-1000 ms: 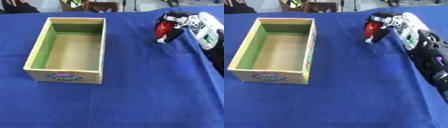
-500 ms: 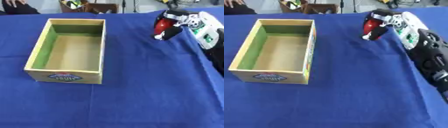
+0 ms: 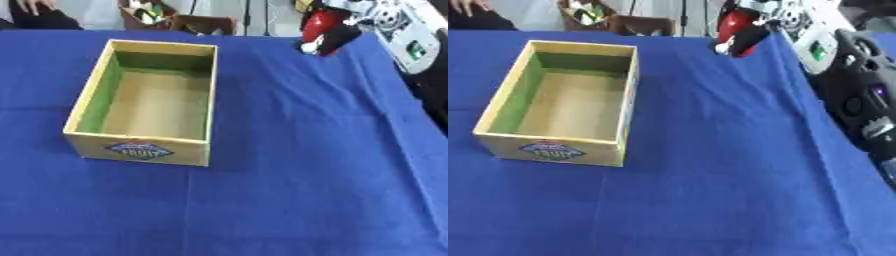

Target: Pick up objects on the table and place them in the box.

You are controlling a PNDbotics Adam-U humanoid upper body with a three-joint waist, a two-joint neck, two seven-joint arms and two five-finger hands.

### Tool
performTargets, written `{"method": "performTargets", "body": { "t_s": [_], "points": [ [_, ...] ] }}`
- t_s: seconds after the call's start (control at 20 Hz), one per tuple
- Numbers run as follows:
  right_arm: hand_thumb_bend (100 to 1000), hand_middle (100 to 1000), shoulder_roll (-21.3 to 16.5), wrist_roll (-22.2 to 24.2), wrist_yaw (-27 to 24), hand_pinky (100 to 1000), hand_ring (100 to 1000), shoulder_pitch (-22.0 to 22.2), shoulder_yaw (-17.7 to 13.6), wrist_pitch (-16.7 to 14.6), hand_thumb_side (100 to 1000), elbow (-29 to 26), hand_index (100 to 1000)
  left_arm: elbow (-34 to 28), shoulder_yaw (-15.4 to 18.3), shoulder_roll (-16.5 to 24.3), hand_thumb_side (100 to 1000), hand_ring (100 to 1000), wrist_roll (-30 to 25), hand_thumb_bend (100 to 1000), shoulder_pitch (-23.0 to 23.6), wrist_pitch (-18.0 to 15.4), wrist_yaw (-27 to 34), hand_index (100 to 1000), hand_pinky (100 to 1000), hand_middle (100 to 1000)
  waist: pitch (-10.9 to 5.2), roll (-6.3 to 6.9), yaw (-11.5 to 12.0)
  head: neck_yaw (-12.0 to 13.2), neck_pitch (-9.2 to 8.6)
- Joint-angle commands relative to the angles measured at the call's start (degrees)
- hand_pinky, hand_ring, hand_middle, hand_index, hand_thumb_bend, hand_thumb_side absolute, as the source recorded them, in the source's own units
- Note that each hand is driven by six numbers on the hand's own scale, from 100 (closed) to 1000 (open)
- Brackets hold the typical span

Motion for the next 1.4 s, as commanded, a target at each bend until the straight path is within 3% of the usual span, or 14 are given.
{"method": "performTargets", "body": {
  "t_s": [0.05, 0.4, 0.7, 1.1, 1.4],
  "points": [
    [100, 477, -0.3, 0.2, -0.6, 280, 506, -2.4, -0.1, 0.0, 393, -1.6, 392, -1.4, -0.1, 1.6, 806, 438, 0.1, 100, -0.5, 0.3, -0.3, 617, 173, 466, -1.73, -0.3, 0.5, -0.8, 0.74],
    [100, 463, 3.6, 0.9, -1.2, 272, 491, -6.4, 0.6, 0.2, 391, -2.2, 381, -1.5, -0.3, 1.7, 803, 437, 0.1, 100, -1.2, 0.2, -0.3, 618, 178, 466, -2.71, -1.57, 3.8, -3.2, 0.75],
    [100, 460, 6.9, 1.4, -0.1, 269, 487, -8.2, 0.3, 1.0, 387, -1.4, 379, -1.5, -0.5, 1.6, 802, 436, 0.0, 100, -2.3, -0.6, 0.1, 619, 177, 465, -2.49, -2.04, 7.5, -5.7, 0.04],
    [100, 459, 12.3, -0.5, 6.8, 270, 490, -9.6, -0.4, 1.2, 397, 1.8, 372, -1.5, -0.8, 1.0, 798, 433, -0.2, 100, -3.8, -2.0, 0.9, 620, 175, 463, -1.36, -1.87, 11.5, -10.7, -1.23],
    [100, 460, 14.9, -2.7, 11.9, 273, 500, -8.7, -0.6, 0.1, 416, 5.0, 365, -1.5, -0.9, 0.8, 797, 432, -0.3, 100, -4.8, -2.9, 1.3, 621, 176, 463, -0.54, -1.84, 13.0, -11.9, -2.21]
  ]
}}
